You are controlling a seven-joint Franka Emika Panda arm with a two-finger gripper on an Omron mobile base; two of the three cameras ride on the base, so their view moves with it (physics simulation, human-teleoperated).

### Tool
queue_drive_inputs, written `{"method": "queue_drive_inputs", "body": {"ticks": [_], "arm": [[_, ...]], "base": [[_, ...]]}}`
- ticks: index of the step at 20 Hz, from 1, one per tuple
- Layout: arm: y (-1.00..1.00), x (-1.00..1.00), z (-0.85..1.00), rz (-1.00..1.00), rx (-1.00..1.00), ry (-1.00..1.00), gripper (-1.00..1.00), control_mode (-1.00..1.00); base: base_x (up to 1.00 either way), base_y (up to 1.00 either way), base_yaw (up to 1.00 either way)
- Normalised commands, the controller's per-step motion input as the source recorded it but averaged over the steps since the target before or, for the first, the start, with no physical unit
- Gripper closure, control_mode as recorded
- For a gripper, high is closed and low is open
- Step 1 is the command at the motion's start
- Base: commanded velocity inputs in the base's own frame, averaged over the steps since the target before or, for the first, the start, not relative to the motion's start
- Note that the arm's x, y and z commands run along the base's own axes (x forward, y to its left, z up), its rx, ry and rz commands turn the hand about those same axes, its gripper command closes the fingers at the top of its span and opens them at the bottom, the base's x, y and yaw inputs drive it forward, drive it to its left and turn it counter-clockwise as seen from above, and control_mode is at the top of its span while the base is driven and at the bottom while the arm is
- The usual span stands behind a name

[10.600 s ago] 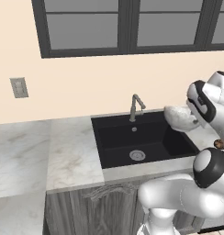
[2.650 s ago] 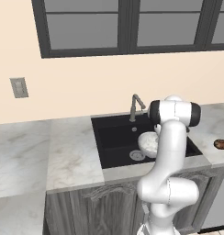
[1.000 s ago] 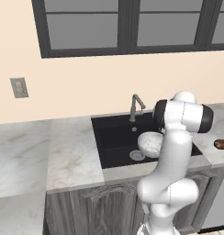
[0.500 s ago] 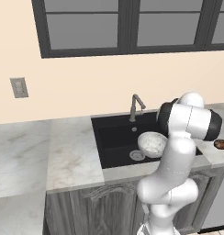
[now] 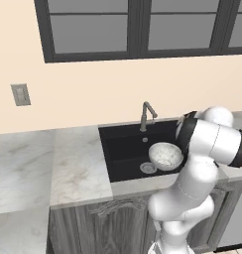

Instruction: Remove the potato and lemon from the sink. Then move the bowl and cup from the counter to the sink for washing.

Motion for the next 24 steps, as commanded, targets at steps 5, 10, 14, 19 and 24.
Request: {"method": "queue_drive_inputs", "body": {"ticks": [5,10,14,19,24], "arm": [[-0.04,-0.13,0.38,-0.32,0.00,0.00,-1.00,-1.00],[-0.02,-0.13,0.35,-0.37,0.00,0.00,-1.00,-1.00],[-0.06,-0.11,0.34,-0.36,0.00,0.00,-1.00,-1.00],[-0.10,-0.14,0.29,-0.35,0.02,0.00,-1.00,-1.00],[-0.15,-0.17,0.30,-0.36,0.07,0.01,-1.00,-1.00]], "base": [[0.00,0.00,0.00],[0.00,0.00,0.00],[0.00,0.00,0.00],[0.00,0.00,0.00],[0.00,0.00,0.00]]}}
